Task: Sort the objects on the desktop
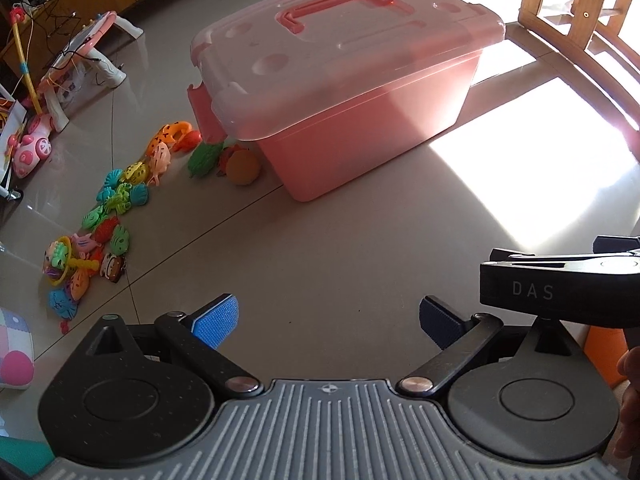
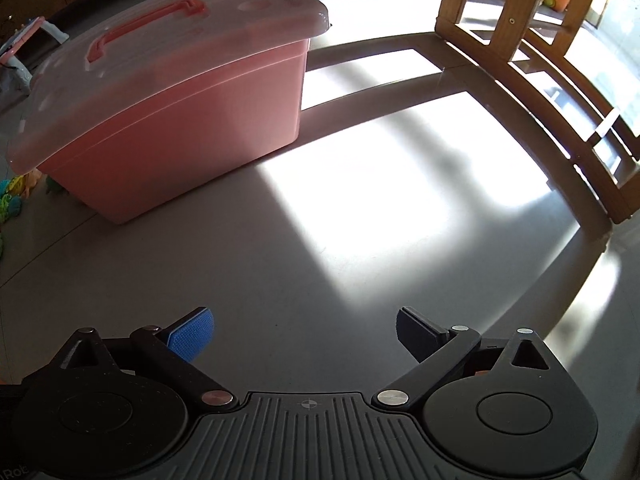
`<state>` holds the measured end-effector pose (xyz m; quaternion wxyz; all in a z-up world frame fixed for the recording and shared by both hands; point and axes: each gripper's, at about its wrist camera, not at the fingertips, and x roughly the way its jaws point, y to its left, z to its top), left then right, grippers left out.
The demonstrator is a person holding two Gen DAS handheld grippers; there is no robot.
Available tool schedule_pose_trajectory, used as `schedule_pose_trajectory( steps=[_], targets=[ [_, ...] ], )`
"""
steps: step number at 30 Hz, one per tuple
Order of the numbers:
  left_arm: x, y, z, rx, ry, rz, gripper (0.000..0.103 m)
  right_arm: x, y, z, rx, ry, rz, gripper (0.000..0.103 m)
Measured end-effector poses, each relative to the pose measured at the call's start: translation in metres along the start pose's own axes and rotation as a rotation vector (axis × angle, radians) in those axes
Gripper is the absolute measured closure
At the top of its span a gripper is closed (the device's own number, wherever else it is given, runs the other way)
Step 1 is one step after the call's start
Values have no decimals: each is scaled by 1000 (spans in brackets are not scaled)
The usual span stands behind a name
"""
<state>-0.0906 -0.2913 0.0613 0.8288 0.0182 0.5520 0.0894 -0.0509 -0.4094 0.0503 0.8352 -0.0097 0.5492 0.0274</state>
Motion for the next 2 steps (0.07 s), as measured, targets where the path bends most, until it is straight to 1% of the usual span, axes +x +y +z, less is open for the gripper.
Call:
schedule_pose_trajectory(
  steps=[2],
  targets=[
    [5, -1, 0, 4, 16, -1, 3, 5, 1, -1, 1, -14, -18, 6]
  ],
)
